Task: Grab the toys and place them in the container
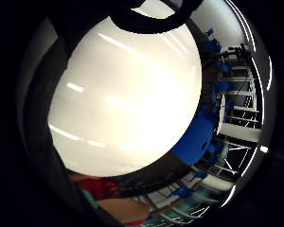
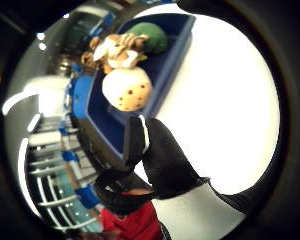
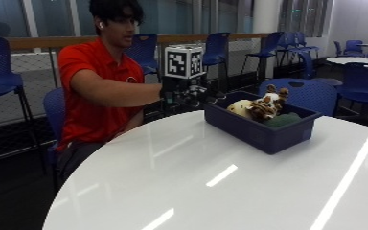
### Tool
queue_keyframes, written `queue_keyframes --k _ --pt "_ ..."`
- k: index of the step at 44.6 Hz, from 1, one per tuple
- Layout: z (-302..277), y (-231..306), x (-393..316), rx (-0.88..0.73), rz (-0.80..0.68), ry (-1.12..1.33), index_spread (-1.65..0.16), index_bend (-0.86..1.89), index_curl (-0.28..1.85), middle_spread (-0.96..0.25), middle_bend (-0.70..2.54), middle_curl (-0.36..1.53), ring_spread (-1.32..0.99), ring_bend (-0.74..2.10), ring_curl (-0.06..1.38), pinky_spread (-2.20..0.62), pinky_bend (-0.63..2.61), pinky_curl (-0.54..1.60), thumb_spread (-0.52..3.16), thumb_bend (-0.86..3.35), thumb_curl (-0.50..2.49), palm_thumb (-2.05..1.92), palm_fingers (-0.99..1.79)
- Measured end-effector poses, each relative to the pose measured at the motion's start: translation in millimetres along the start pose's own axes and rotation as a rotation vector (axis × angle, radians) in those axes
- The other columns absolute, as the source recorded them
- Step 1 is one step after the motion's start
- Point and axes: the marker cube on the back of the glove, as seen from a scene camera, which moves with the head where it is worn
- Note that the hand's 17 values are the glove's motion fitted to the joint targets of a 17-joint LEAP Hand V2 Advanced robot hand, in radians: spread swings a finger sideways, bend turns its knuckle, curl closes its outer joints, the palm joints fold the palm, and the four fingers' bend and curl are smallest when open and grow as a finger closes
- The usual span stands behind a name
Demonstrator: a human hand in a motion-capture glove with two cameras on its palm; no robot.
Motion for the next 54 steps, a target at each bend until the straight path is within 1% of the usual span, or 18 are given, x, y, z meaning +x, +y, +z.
queue_keyframes --k 4,9,19,38,49,54 --pt "16.5 14.7 34.3 0.018 0.085 -0.022 -0.38 0.15 0.43 -0.07 0.14 0.32 -0.02 0.16 0.24 0.05 0.78 0.31 1.18 -0.05 0.34 -0.06 -0.18" --pt "35.6 27.7 66.7 0.012 0.157 -0.039 -0.37 0.16 0.41 -0.08 0.14 0.31 -0.02 0.16 0.24 0.05 0.75 0.3 1.19 -0.06 0.31 -0.07 -0.17" --pt "58.5 41.8 96.3 0.037 0.219 -0.036 -0.37 0.16 0.39 -0.08 0.14 0.29 -0.02 0.15 0.23 0.05 0.72 0.3 1.19 -0.06 0.27 -0.07 -0.16" --pt "48.3 59.4 100.5 0.098 0.197 -0.045 -0.39 0.25 0.41 -0.1 0.14 0.26 -0.04 0.15 0.19 0.05 0.65 0.3 1.2 -0.04 0.23 -0.05 -0.11" --pt "43.2 69.4 121.0 0.092 0.222 -0.028 -0.4 0.26 0.42 -0.1 0.14 0.25 -0.04 0.15 0.18 0.05 0.64 0.31 1.21 -0.04 0.22 -0.04 -0.11" --pt "35.3 80.0 131.2 0.098 0.227 0.021 -0.4 0.27 0.43 -0.1 0.14 0.24 -0.05 0.15 0.17 0.05 0.63 0.31 1.22 -0.03 0.23 -0.03 -0.11"
